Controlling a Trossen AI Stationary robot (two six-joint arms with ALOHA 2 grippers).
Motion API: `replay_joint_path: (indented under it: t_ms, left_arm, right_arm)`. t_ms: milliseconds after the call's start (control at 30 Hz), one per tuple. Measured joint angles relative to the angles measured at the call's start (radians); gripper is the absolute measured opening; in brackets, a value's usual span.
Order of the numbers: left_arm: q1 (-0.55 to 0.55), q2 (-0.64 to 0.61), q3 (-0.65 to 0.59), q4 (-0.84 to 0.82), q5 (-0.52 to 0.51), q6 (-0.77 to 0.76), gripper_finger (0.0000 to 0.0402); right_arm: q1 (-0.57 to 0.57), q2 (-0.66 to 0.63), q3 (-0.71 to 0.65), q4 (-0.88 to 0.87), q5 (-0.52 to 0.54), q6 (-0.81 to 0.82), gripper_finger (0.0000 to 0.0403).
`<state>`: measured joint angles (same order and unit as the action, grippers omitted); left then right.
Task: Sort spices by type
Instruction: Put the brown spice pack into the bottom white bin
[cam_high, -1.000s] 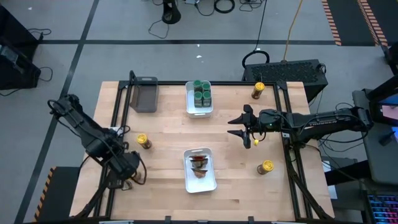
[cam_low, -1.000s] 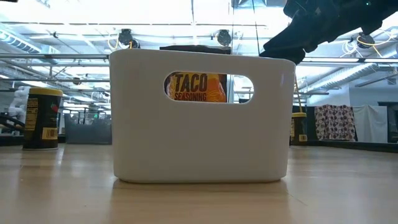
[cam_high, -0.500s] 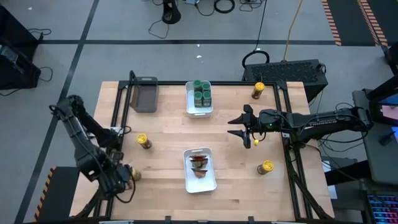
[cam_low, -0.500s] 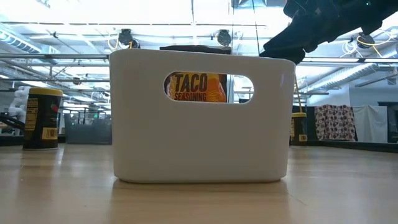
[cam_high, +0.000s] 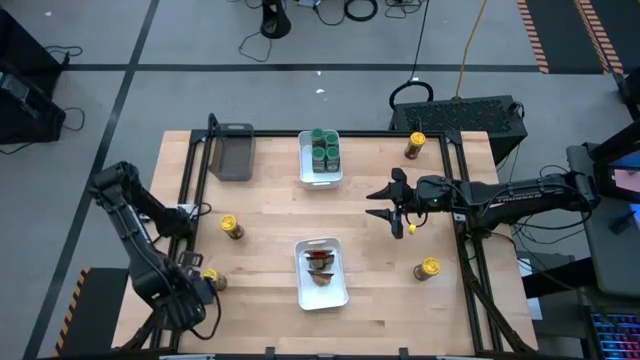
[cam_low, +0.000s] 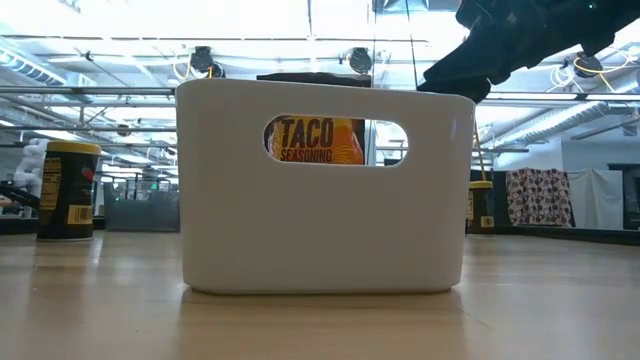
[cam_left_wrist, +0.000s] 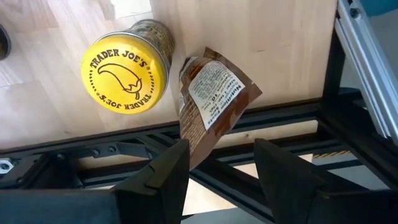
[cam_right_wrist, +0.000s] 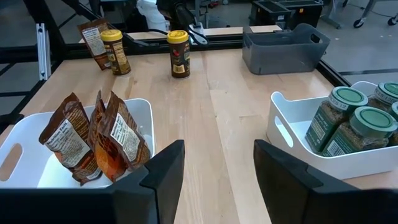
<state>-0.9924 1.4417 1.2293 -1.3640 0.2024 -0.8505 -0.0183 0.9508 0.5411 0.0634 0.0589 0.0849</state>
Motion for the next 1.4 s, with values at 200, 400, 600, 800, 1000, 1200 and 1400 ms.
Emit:
replay_joint_path:
  t_ms: [200, 400, 600, 800, 1000, 1200, 1400]
  left_arm:
    - [-0.012, 0.039, 0.0, 0.016, -0.004, 0.002, 0.0185]
    - [-0.038, 0.076, 0.0, 0.021, -0.02, 0.002, 0.0185]
    - [-0.044, 0.123, 0.0, 0.021, -0.045, 0.056, 0.0185]
    - [-0.044, 0.154, 0.0, 0.02, -0.046, 0.08, 0.0185]
    - [-0.044, 0.155, 0.0, 0.02, -0.05, 0.084, 0.0169]
    - [-0.044, 0.155, 0.0, 0.02, -0.05, 0.108, 0.0106]
    - [-0.042, 0.155, 0.0, 0.02, -0.051, 0.133, 0.0021]
  right_arm:
    - [0.0, 0.0, 0.0, 0.0, 0.0, 0.0, 0.0173]
    - [0.0, 0.0, 0.0, 0.0, 0.0, -0.003, 0.0173]
    - [0.0, 0.0, 0.0, 0.0, -0.001, -0.002, 0.0173]
    - [0.0, 0.0, 0.0, 0.0, -0.005, 0.008, 0.0173]
    - [0.0, 0.0, 0.0, 0.0, -0.005, 0.008, 0.0173]
    - [0.0, 0.0, 0.0, 0.0, -0.005, 0.008, 0.0173]
    - [0.0, 0.0, 0.0, 0.0, -0.005, 0.008, 0.0173]
